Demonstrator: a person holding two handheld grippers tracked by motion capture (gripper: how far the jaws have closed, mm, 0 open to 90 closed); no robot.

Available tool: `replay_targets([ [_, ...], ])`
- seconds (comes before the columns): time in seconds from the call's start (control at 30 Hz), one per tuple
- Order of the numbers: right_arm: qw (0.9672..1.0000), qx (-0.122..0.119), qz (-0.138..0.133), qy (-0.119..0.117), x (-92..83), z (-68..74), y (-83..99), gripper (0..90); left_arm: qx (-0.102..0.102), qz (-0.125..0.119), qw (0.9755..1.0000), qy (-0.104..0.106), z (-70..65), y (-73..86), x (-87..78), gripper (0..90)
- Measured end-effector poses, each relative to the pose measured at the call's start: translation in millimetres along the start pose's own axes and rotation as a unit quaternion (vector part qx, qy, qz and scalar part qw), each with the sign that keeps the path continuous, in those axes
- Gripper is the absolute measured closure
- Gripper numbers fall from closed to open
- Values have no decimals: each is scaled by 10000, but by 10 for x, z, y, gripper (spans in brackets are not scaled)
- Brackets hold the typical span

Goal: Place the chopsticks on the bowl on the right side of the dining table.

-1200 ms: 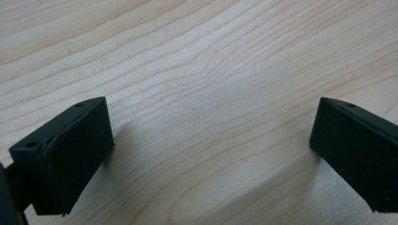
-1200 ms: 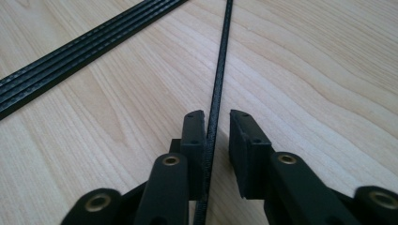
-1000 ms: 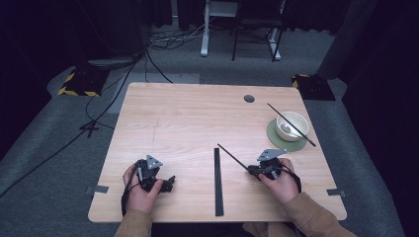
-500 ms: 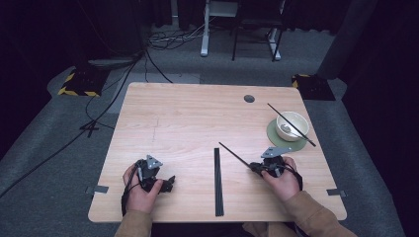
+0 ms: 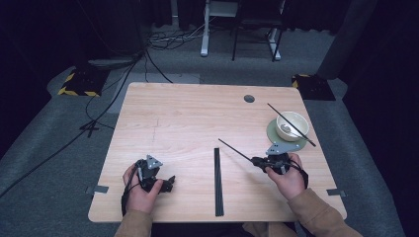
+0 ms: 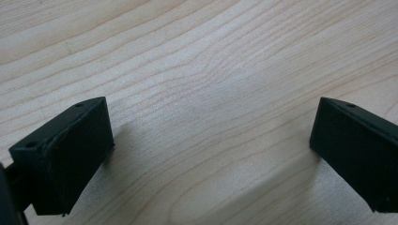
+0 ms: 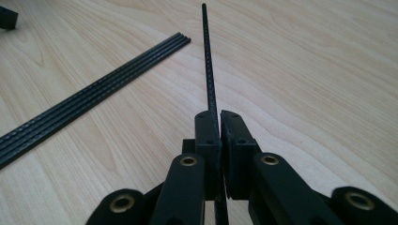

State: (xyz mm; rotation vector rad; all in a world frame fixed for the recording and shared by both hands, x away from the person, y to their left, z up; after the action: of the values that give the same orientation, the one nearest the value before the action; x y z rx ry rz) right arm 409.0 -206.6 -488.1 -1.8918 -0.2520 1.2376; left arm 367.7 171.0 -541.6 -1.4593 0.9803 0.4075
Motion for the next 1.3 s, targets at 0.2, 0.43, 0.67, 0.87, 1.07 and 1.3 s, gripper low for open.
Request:
replay_targets([
  [0.2, 9999, -29, -165, 1, -123, -36, -93, 866, -3, 6, 10000, 4, 0, 0, 0, 1],
  [0.43, 9994, -54, -342, 53, -291, -124, -203, 866, -2, 7, 10000, 3, 0, 0, 0, 1],
  [0.67, 9986, -40, -517, 125, -452, -231, -291, 866, -3, 8, 10000, 5, 0, 0, -1, 1],
  [0.87, 9980, -18, -600, 212, -568, -306, -353, 866, -3, 17, 10000, 13, -1, -1, 0, 1],
  [1.07, 9972, 38, -676, 306, -684, -407, -385, 866, 8, 27, 10000, 35, 1, -11, 8, 0],
  [1.3, 9967, -5, -698, 416, -828, -534, -423, 866, 5, 27, 10000, 33, 3, -15, 9, 0],
])
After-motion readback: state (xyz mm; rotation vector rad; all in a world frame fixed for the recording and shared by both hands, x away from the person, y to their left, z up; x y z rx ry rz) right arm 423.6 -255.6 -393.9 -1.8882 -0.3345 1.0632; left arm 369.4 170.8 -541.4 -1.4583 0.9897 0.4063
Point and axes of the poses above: each handheld gripper's, and its own axes: x roughly forward along the jaws, y roughly out of its underside, z roughly to its left, the point moved 5 cm from there along x, roughly forward along the jaws, and after that the axes turned 13 degrees about -x, right-handed, at the moved point
